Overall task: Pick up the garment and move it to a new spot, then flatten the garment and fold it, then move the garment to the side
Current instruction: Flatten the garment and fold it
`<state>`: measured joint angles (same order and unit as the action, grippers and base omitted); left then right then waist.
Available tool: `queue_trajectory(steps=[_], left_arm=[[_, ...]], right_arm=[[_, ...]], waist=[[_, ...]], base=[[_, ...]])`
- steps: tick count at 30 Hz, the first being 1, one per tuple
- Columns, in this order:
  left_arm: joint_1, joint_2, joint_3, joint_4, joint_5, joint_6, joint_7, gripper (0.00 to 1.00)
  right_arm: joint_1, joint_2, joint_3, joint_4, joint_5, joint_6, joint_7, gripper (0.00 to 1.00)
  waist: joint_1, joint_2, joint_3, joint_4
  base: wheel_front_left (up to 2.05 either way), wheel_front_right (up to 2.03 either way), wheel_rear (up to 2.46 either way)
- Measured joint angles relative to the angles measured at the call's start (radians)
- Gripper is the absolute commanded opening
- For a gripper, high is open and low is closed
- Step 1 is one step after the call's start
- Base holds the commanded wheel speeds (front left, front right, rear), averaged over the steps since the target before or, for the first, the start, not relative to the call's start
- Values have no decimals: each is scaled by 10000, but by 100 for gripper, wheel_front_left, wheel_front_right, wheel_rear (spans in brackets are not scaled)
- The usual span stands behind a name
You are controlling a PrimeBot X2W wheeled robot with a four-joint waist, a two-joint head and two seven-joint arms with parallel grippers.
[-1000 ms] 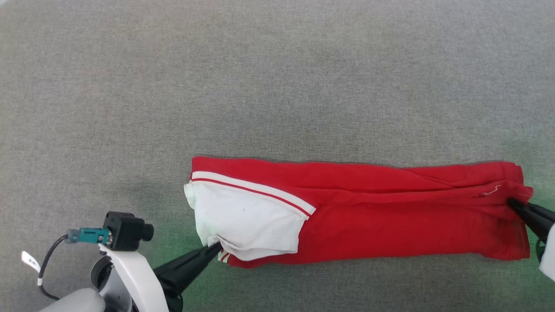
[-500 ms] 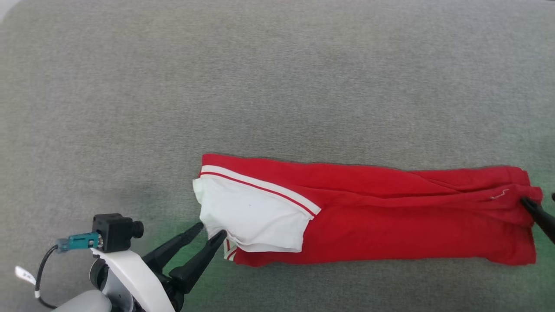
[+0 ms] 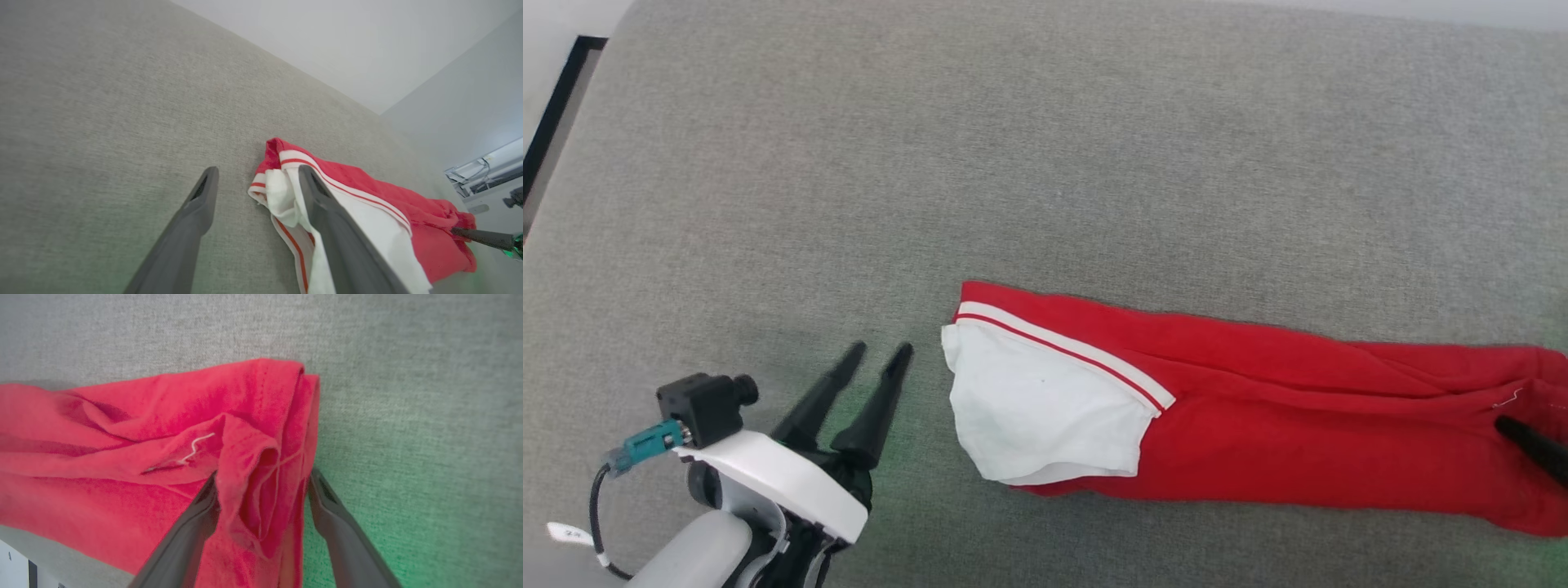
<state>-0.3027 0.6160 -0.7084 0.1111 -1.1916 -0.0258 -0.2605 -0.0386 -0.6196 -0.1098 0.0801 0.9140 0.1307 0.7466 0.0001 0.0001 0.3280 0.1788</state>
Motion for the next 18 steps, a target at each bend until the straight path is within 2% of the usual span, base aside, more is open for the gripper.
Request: queue_trajectory(steps=[3, 7, 13, 18], left_arm=[[448, -784, 1166, 380, 1488, 81, -8, 100], [937, -1871, 2631, 644, 3248, -167, -6, 100], [1374, -3014, 4422, 828, 5850, -583, -8, 100], [1550, -3879, 5622, 520, 7697, -713, -8, 100]], right_arm=[[-137, 54, 36, 188, -44, 0, 161, 100], [-314, 153, 148, 295, -184, -2, 232, 100], [-557, 230, 374, 447, -268, -4, 274, 100], [-768, 301, 604, 568, -355, -17, 267, 100]], waist=[[0, 0, -17, 96], [-1, 0, -17, 81], [0, 0, -2, -34], [-1, 0, -29, -133]], base=[[0, 0, 0], [0, 0, 0], [0, 0, 0], [0, 0, 0]])
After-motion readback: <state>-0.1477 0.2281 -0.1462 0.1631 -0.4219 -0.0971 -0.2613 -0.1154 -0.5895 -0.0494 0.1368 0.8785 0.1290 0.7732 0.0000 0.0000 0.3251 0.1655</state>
